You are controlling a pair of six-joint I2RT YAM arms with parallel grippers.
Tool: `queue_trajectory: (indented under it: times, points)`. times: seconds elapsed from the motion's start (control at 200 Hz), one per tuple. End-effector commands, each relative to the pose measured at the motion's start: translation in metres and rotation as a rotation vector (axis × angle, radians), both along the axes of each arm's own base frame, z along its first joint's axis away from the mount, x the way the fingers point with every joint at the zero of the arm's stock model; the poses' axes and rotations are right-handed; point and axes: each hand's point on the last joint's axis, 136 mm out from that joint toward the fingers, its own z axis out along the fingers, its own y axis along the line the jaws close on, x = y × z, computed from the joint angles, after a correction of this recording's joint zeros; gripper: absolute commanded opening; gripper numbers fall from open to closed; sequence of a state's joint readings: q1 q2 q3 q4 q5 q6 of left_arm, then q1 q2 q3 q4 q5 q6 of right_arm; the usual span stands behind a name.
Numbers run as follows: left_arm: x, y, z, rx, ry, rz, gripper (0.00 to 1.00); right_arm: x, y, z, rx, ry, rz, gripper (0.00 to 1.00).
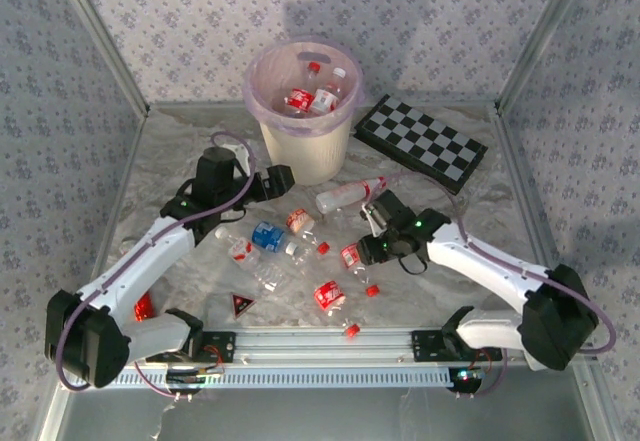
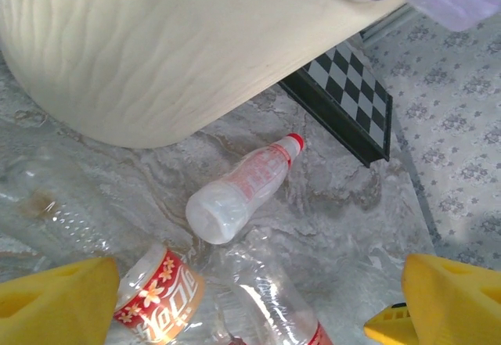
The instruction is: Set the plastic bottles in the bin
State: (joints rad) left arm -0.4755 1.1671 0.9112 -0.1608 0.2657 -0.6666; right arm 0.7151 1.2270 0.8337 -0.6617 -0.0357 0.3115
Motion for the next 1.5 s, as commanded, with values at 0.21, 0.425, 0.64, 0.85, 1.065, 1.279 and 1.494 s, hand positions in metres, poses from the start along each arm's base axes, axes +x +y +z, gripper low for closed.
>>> queue_trajectory:
  times: [0.21,0.425,0.64,0.85,1.065,1.279,1.494]
  points:
    - [0.008,-0.011,0.019,-0.039,-0.048,-0.014,0.93,-0.012,0.016,0.014,0.044,0.018,0.054,0.84]
    - [0.007,-0.014,0.018,-0.035,-0.045,-0.019,0.93,-0.012,0.03,-0.016,-0.029,0.055,0.075,1.0]
    - [0.003,-0.009,0.016,-0.027,-0.047,-0.004,0.93,-0.006,0.042,-0.038,-0.033,0.081,0.09,0.97]
    - [0.002,-0.007,0.013,-0.024,-0.045,0.002,0.93,-0.004,0.039,-0.044,-0.052,0.072,0.089,0.82]
    - [0.002,-0.007,0.011,-0.023,-0.044,0.004,0.93,-0.006,0.035,-0.043,-0.073,0.056,0.108,0.68]
    - [0.003,-0.007,0.011,-0.024,-0.044,0.004,0.93,-0.006,0.026,-0.04,-0.113,0.041,0.113,0.56]
    - [0.003,-0.008,0.014,-0.035,-0.044,0.004,0.93,-0.011,0.011,-0.003,-0.093,-0.04,0.133,0.5]
